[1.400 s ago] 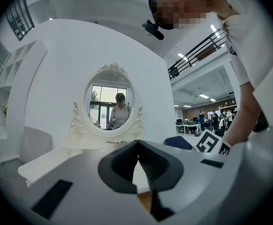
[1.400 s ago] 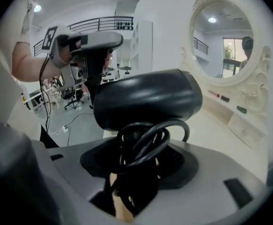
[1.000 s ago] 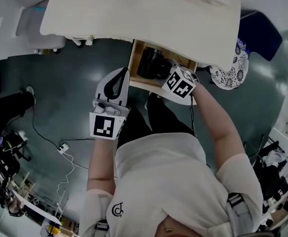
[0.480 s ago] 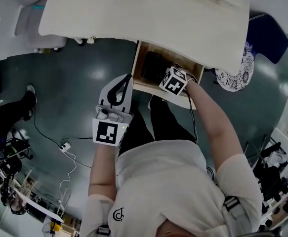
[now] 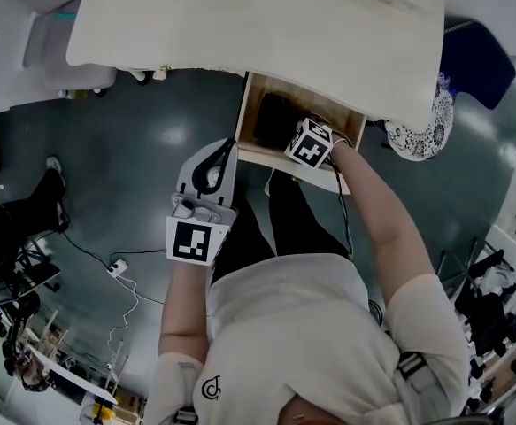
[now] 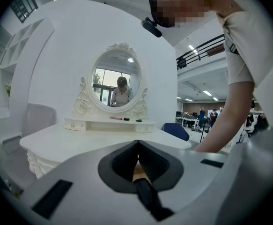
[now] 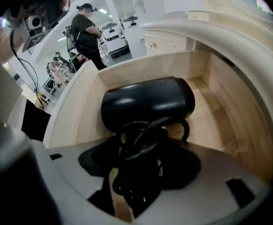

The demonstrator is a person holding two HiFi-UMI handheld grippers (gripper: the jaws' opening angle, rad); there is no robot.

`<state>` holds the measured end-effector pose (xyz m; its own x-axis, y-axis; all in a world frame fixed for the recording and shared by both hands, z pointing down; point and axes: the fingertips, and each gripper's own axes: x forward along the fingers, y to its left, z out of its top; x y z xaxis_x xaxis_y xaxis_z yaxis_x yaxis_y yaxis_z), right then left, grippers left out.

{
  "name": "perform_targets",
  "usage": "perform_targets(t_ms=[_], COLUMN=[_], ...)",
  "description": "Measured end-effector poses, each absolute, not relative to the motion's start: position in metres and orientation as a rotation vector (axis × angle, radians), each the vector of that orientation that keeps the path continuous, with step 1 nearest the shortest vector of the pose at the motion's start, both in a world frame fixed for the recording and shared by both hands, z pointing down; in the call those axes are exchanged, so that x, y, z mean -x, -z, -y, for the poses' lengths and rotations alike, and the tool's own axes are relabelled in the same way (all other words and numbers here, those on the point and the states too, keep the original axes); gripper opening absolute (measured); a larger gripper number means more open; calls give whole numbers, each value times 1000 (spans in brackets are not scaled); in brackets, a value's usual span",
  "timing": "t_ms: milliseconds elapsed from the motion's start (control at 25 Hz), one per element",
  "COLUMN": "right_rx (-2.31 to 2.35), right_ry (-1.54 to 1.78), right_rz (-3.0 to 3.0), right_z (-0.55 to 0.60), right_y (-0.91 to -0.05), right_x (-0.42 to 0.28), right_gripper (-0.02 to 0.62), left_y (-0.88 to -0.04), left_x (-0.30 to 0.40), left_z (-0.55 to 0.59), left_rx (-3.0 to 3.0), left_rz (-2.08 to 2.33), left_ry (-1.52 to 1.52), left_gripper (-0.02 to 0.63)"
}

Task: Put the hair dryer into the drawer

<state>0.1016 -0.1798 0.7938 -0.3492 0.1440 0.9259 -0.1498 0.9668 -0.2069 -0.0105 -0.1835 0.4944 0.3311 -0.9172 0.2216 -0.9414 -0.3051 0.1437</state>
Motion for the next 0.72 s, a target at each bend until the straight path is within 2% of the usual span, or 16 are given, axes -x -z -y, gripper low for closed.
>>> perform_targets(t_ms=[320, 480, 520, 720], right_rx=[-85, -168, -191, -334], right_ry=[-358, -365, -366, -359], right_rz=[1945, 1989, 2000, 2080], right_z=[186, 194, 195, 199], right_y=[-772, -738, -727, -672], right_x=[-98, -99, -100, -106], right_gripper=[301, 294, 277, 81], left_y=[-489, -477, -473, -449], left_x=[13, 9, 8, 4], left_z=[177, 182, 184, 194], left_rx=[-2366, -2415, -2434, -2514], left_rz=[1654, 1623, 1616, 1584], left_ry=[-142, -149, -153, -149], left_gripper=[14, 14, 12, 14])
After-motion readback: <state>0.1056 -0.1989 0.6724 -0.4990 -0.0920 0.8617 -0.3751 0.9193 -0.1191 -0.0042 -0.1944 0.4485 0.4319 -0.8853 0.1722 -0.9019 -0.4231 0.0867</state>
